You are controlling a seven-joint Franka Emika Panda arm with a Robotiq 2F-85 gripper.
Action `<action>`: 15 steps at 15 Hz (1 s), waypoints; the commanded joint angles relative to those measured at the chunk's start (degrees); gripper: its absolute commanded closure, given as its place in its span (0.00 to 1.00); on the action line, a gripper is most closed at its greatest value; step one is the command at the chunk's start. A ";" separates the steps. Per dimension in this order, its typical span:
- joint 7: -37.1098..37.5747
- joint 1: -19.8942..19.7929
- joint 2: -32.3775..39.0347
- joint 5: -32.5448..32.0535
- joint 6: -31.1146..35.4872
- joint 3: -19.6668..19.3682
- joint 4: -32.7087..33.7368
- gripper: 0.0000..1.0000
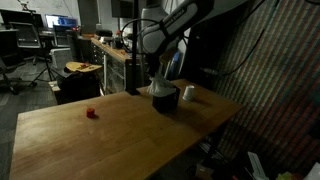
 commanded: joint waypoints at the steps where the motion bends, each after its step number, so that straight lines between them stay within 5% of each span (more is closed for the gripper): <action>1: -0.49 -0.33 -0.29 1.47 -1.84 -0.22 1.76 0.95; 15: 2.04 -3.08 -0.36 3.60 -5.11 -2.07 0.93 0.95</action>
